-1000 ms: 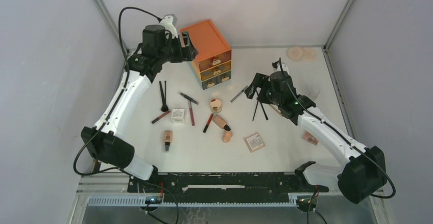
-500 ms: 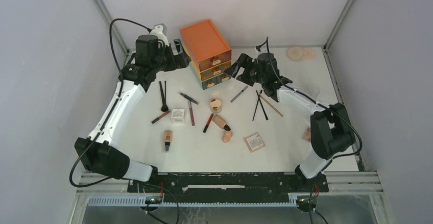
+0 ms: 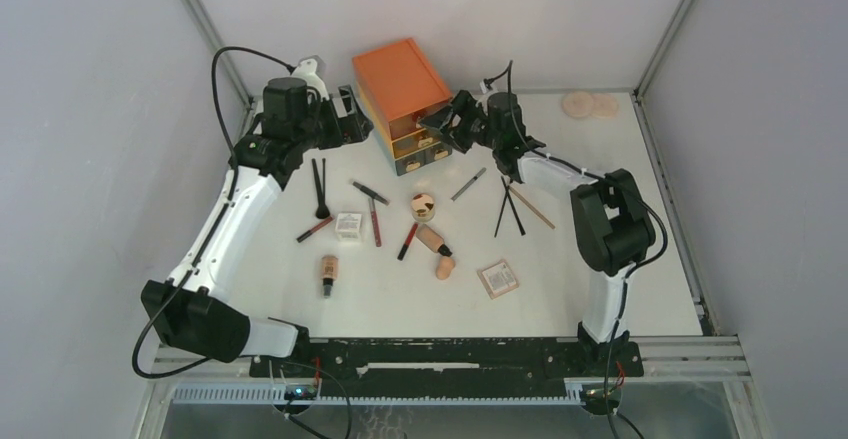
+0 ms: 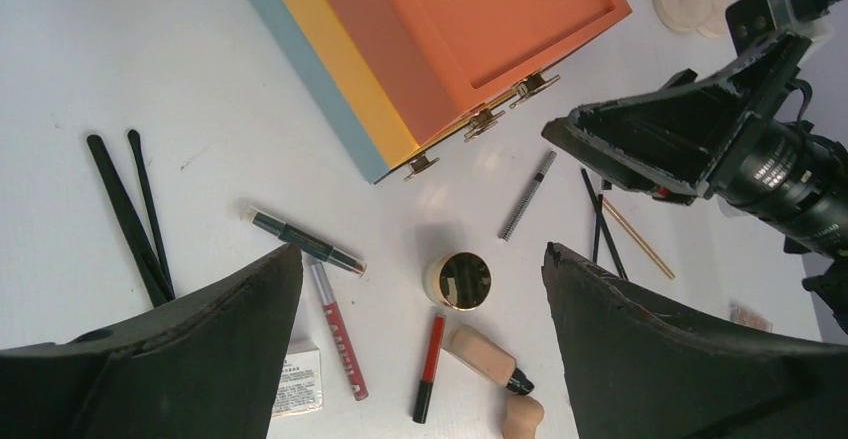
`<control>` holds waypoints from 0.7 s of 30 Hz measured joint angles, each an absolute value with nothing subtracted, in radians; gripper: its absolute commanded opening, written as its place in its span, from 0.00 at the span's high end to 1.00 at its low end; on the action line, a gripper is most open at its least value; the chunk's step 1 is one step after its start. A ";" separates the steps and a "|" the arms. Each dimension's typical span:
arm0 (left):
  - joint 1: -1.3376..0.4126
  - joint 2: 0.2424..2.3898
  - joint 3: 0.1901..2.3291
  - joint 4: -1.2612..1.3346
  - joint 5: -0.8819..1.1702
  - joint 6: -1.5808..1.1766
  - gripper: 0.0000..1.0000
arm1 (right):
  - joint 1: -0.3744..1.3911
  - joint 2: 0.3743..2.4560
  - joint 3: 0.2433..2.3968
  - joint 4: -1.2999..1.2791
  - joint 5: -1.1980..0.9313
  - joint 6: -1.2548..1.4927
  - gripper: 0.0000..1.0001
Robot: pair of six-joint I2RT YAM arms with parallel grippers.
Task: Organize the makeup
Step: Open the drawer in the storage box.
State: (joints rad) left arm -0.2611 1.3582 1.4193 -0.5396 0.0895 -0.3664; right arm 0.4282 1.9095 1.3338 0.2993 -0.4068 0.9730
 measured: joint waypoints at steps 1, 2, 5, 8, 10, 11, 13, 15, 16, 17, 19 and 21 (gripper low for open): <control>-0.261 1.358 1.419 -0.540 0.090 -0.366 0.07 | 0.426 1.921 1.345 0.309 -0.411 0.982 0.27; -0.261 1.358 1.419 -0.540 0.090 -0.366 0.06 | 0.424 1.934 1.357 0.318 -0.418 0.993 0.28; -0.261 1.358 1.419 -0.540 0.091 -0.366 0.06 | 0.417 1.969 1.386 0.340 -0.439 1.016 0.32; -0.261 1.358 1.419 -0.540 0.091 -0.366 0.06 | 0.413 2.003 1.412 0.353 -0.455 1.036 0.33; -0.260 1.358 1.417 -0.539 0.093 -0.366 0.06 | 0.413 2.017 1.418 0.358 -0.456 1.045 0.33; -0.260 1.356 1.414 -0.538 0.093 -0.366 0.06 | 0.413 2.022 1.418 0.359 -0.456 1.048 0.33; -0.259 1.353 1.404 -0.539 0.094 -0.366 0.06 | 0.413 2.032 1.419 0.363 -0.457 1.057 0.35; -0.259 1.351 1.398 -0.540 0.099 -0.366 0.06 | 0.413 2.040 1.424 0.365 -0.458 1.061 0.38; -0.259 1.349 1.394 -0.540 0.101 -0.366 0.06 | 0.412 2.045 1.428 0.365 -0.459 1.064 0.39; -0.259 1.346 1.390 -0.540 0.102 -0.366 0.06 | 0.411 2.049 1.433 0.370 -0.459 1.066 0.39; -0.259 1.340 1.382 -0.540 0.107 -0.366 0.06 | 0.411 2.055 1.436 0.380 -0.461 1.074 0.41; -0.259 1.337 1.379 -0.540 0.109 -0.366 0.06 | 0.411 2.066 1.449 0.387 -0.468 1.084 0.44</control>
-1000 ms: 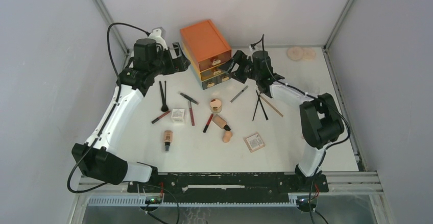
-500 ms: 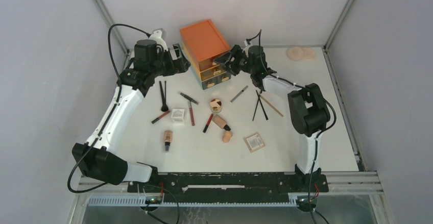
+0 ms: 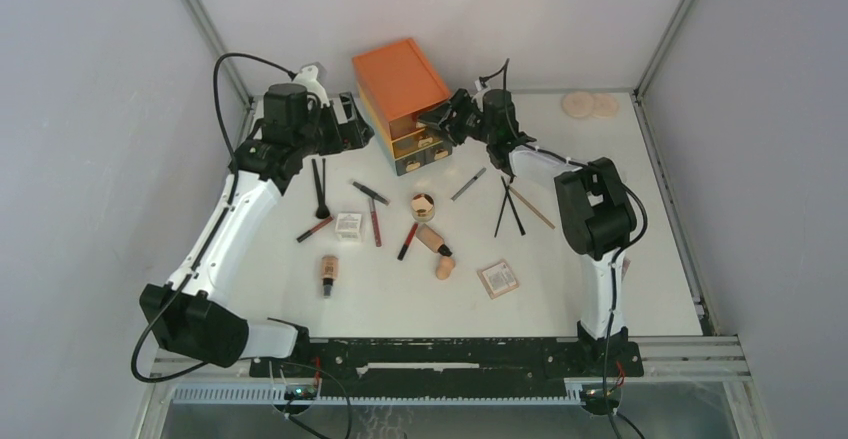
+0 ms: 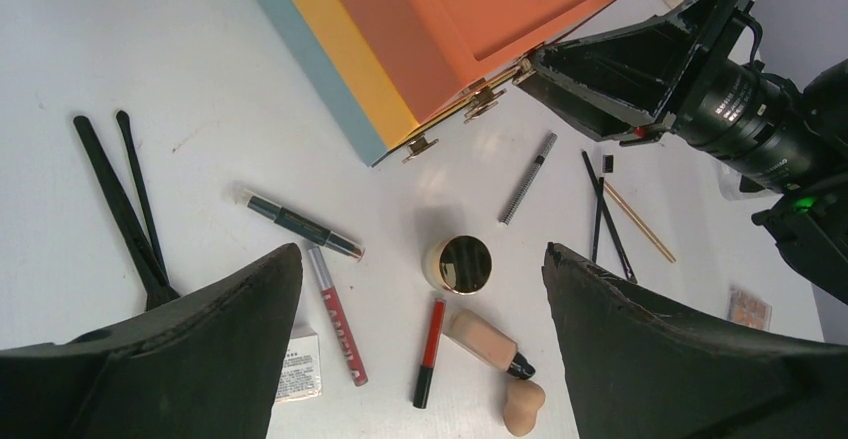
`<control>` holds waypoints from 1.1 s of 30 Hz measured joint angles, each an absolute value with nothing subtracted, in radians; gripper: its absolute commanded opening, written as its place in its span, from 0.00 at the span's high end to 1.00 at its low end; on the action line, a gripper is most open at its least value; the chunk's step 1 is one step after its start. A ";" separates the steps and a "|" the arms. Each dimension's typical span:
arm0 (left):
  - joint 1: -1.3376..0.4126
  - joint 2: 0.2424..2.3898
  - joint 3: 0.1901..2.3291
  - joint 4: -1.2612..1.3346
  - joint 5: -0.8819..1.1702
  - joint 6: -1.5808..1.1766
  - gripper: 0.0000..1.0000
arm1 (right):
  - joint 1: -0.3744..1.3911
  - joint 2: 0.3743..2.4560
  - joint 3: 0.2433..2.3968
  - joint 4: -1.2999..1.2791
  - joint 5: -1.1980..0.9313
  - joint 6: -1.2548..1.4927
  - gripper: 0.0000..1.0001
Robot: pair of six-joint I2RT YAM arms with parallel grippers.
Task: Organize the makeup
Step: Open the drawer in the storage box.
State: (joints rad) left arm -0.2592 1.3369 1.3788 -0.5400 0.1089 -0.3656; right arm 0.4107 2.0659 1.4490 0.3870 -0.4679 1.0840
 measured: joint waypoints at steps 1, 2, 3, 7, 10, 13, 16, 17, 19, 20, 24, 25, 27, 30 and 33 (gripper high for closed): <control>-0.259 1.335 1.376 -0.540 0.109 -0.366 0.06 | 0.411 2.075 1.459 0.396 -0.473 1.088 0.48; -0.259 1.333 1.374 -0.540 0.109 -0.366 0.06 | 0.410 2.080 1.465 0.401 -0.475 1.091 0.52; -0.259 1.332 1.371 -0.540 0.110 -0.366 0.06 | 0.410 2.085 1.470 0.406 -0.479 1.092 0.54; -0.259 1.323 1.360 -0.540 0.112 -0.366 0.06 | 0.409 2.090 1.475 0.411 -0.490 1.107 0.61; -0.259 1.315 1.348 -0.538 0.110 -0.366 0.06 | 0.405 2.090 1.471 0.412 -0.501 1.114 0.63; -0.259 1.300 1.328 -0.535 0.107 -0.366 0.06 | 0.399 2.081 1.439 0.445 -0.509 1.118 0.63; -0.259 1.292 1.324 -0.535 0.107 -0.365 0.06 | 0.393 2.034 1.373 0.460 -0.521 1.117 0.63; -0.259 1.291 1.324 -0.535 0.106 -0.363 0.06 | 0.391 2.014 1.346 0.462 -0.527 1.117 0.63; -0.259 1.290 1.324 -0.534 0.105 -0.361 0.06 | 0.387 1.972 1.291 0.462 -0.538 1.116 0.63; -0.259 1.290 1.324 -0.534 0.104 -0.359 0.05 | 0.385 1.951 1.264 0.463 -0.545 1.116 0.63; -0.259 1.290 1.324 -0.533 0.103 -0.358 0.05 | 0.379 1.857 1.146 0.463 -0.566 1.110 0.63; -0.259 1.290 1.324 -0.533 0.103 -0.359 0.05 | 0.377 1.836 1.119 0.464 -0.569 1.109 0.63; -0.259 1.290 1.324 -0.533 0.103 -0.359 0.06 | 0.376 1.786 1.057 0.469 -0.575 1.107 0.62; -0.259 1.290 1.324 -0.533 0.105 -0.359 0.06 | 0.376 1.736 0.998 0.467 -0.579 1.103 0.61; -0.259 1.290 1.322 -0.533 0.107 -0.358 0.05 | 0.376 1.722 0.988 0.458 -0.578 1.098 0.62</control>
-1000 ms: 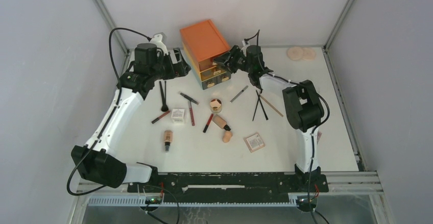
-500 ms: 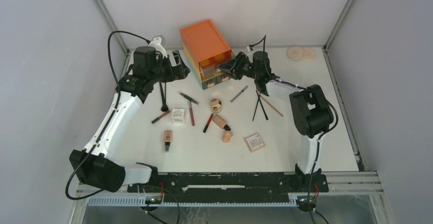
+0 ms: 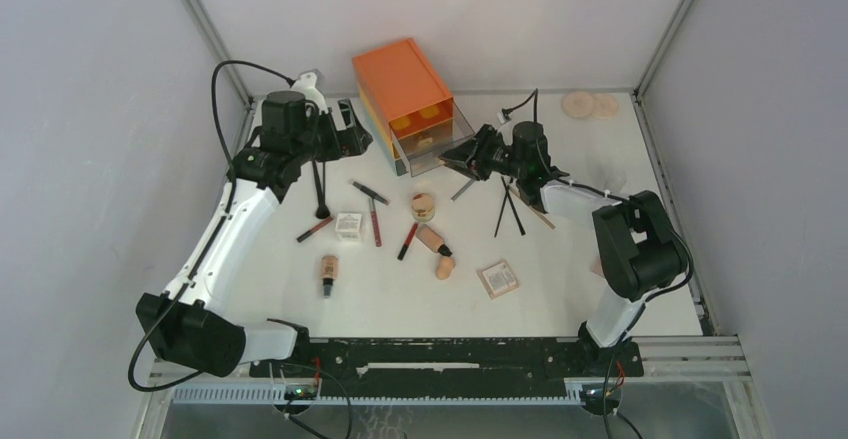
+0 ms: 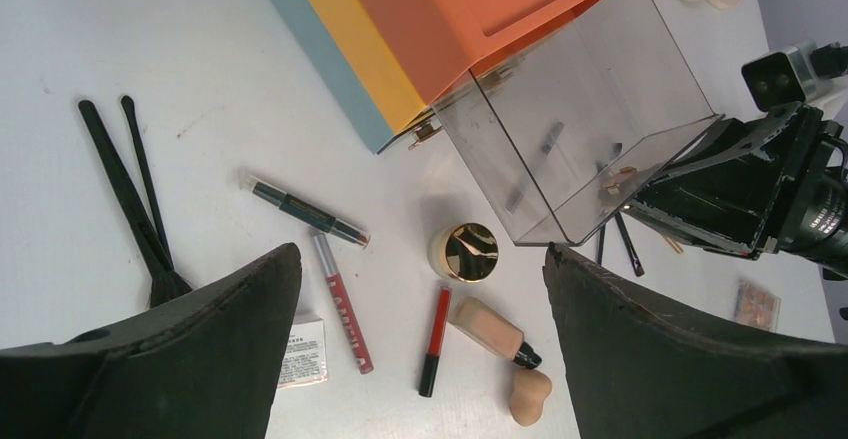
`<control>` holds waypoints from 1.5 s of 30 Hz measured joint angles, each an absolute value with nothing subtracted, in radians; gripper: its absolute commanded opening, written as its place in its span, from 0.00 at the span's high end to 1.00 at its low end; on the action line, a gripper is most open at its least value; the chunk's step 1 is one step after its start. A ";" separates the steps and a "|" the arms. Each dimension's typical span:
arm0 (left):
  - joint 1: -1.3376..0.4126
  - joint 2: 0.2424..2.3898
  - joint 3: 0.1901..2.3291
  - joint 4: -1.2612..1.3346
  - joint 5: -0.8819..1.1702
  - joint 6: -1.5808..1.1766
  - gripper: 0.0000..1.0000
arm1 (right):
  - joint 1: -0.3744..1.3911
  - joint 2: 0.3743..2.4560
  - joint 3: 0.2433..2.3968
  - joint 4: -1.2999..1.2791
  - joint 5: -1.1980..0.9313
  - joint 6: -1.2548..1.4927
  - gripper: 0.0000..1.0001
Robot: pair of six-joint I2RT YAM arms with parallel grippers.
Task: Organize the makeup
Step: Open the drawer in the storage box, then pick up the makeup tool from the corner of the board.
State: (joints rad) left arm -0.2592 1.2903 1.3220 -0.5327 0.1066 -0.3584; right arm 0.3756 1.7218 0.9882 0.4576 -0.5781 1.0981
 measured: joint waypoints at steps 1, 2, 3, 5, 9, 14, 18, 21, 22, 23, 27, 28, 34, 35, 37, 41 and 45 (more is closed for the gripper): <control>-0.259 1.290 1.322 -0.533 0.105 -0.358 0.05 | 0.376 1.721 0.988 0.455 -0.578 1.097 0.62; -0.259 1.290 1.322 -0.533 0.102 -0.356 0.05 | 0.375 1.718 0.987 0.451 -0.578 1.095 0.62; -0.259 1.290 1.322 -0.533 0.096 -0.353 0.05 | 0.375 1.716 0.986 0.449 -0.577 1.093 0.61; -0.259 1.290 1.322 -0.535 0.082 -0.340 0.05 | 0.375 1.705 0.979 0.441 -0.577 1.082 0.54; -0.257 1.290 1.322 -0.542 0.065 -0.329 0.05 | 0.375 1.671 0.963 0.392 -0.574 1.039 0.24; -0.255 1.290 1.322 -0.543 0.063 -0.322 0.04 | 0.361 1.619 0.942 0.294 -0.559 0.958 0.11; -0.255 1.290 1.322 -0.545 0.062 -0.313 0.03 | 0.287 1.477 0.935 0.109 -0.515 0.846 0.09; -0.255 1.290 1.322 -0.545 0.059 -0.306 0.03 | 0.178 1.310 0.935 -0.036 -0.433 0.745 0.08; -0.255 1.289 1.322 -0.545 0.058 -0.305 0.03 | 0.145 1.255 0.936 -0.081 -0.404 0.714 0.08; -0.255 1.288 1.322 -0.545 0.056 -0.305 0.03 | 0.104 1.188 0.937 -0.136 -0.347 0.671 0.08; -0.255 1.283 1.322 -0.543 0.056 -0.305 0.03 | 0.040 1.018 0.943 -0.308 -0.085 0.550 0.08; -0.255 1.282 1.322 -0.543 0.056 -0.305 0.03 | 0.038 0.992 0.943 -0.344 -0.021 0.527 0.08; -0.255 1.264 1.321 -0.511 0.083 -0.307 0.00 | 0.000 0.953 0.934 -0.497 0.250 0.469 0.04; -0.256 1.264 1.321 -0.506 0.087 -0.307 0.00 | -0.007 0.949 0.923 -0.507 0.272 0.468 0.04; -0.257 1.262 1.311 -0.484 0.099 -0.307 0.00 | -0.016 0.940 0.898 -0.527 0.291 0.469 0.04; -0.265 1.256 1.266 -0.458 0.124 -0.307 0.00 | -0.035 0.938 0.872 -0.546 0.244 0.472 0.02; -0.316 1.261 1.249 -0.450 0.116 -0.287 0.00 | -0.036 0.924 0.863 -0.544 0.193 0.472 0.00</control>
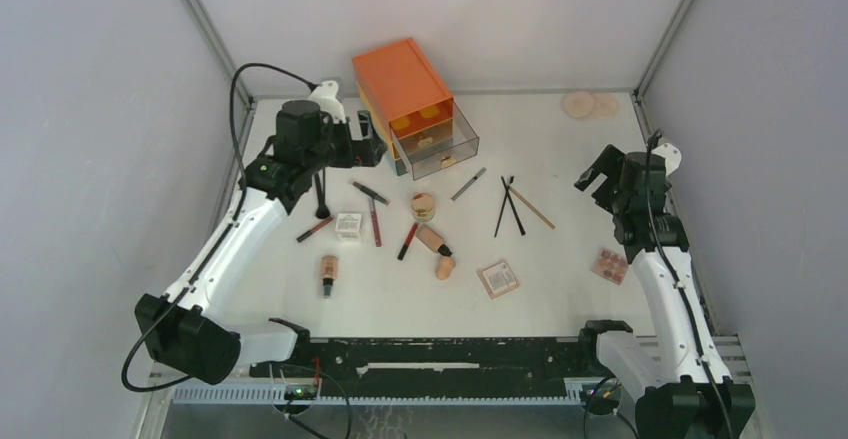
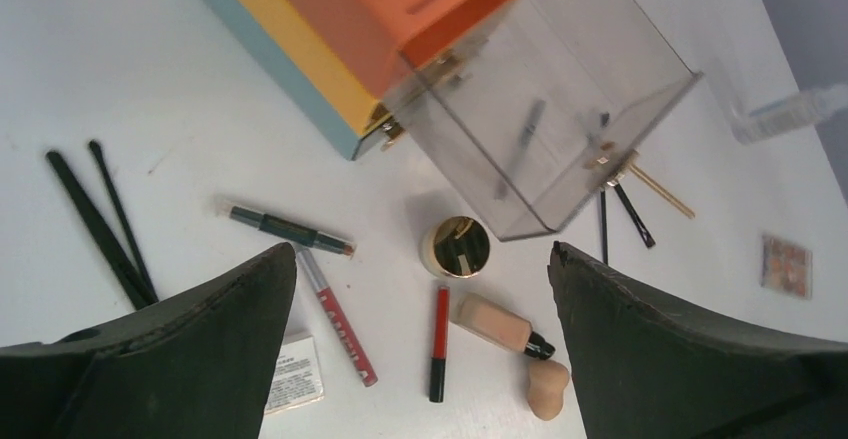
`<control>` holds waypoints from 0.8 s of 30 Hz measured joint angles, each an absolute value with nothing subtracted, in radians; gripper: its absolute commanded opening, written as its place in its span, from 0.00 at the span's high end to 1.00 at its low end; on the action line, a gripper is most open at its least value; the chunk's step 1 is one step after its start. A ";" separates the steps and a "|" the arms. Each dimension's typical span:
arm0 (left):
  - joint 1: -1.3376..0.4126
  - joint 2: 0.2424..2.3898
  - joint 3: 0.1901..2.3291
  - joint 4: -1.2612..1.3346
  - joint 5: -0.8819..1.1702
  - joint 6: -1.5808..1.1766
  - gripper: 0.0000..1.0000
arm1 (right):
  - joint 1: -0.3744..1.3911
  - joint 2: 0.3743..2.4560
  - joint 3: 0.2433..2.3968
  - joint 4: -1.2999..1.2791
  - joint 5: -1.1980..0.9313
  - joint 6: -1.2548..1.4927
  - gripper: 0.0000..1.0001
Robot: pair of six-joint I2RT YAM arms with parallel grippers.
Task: Organize the makeup
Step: Pick up the makeup tool from the corner of the board.
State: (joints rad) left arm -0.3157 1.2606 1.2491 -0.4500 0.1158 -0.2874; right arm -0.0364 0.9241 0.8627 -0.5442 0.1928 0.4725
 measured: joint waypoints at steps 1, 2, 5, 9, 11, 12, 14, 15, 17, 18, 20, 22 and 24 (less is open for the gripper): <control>-0.342 1.261 1.249 -0.446 0.101 -0.275 0.00 | -0.037 0.919 0.863 -0.543 0.184 0.470 0.00; -0.371 1.260 1.246 -0.438 0.086 -0.258 0.00 | -0.037 0.913 0.863 -0.543 0.176 0.467 0.00; -0.466 1.253 1.222 -0.408 0.038 -0.212 0.00 | -0.037 0.885 0.853 -0.527 0.150 0.448 0.00; -0.525 1.251 1.200 -0.382 -0.003 -0.200 0.00 | -0.037 0.801 0.790 -0.477 0.136 0.429 0.00; -0.524 1.254 1.201 -0.369 -0.040 -0.204 0.00 | -0.038 0.772 0.767 -0.467 0.140 0.430 0.00; -0.523 1.256 1.202 -0.366 -0.067 -0.209 0.00 | -0.038 0.762 0.760 -0.467 0.144 0.433 0.00; -0.516 1.259 1.204 -0.368 -0.115 -0.219 0.00 | -0.039 0.754 0.758 -0.467 0.152 0.436 0.00; -0.511 1.259 1.205 -0.369 -0.129 -0.224 0.00 | -0.040 0.754 0.758 -0.464 0.155 0.436 0.00; -0.479 1.258 1.205 -0.371 -0.139 -0.245 0.00 | -0.046 0.765 0.758 -0.458 0.155 0.436 0.00; -0.449 1.257 1.205 -0.371 -0.133 -0.262 0.00 | -0.050 0.781 0.761 -0.456 0.154 0.435 0.00; -0.376 1.250 1.204 -0.371 -0.118 -0.292 0.00 | -0.060 0.831 0.785 -0.453 0.152 0.434 0.00; -0.301 1.231 1.204 -0.371 -0.108 -0.321 0.00 | -0.066 0.924 0.844 -0.441 0.147 0.435 0.01; -0.267 1.209 1.204 -0.372 -0.104 -0.336 0.00 | -0.067 1.009 0.897 -0.416 0.134 0.437 0.01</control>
State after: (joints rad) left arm -0.2668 1.2091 1.2041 -0.3717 -0.1036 -0.3355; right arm -0.0666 1.0092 0.8967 -0.4160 0.1337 0.4370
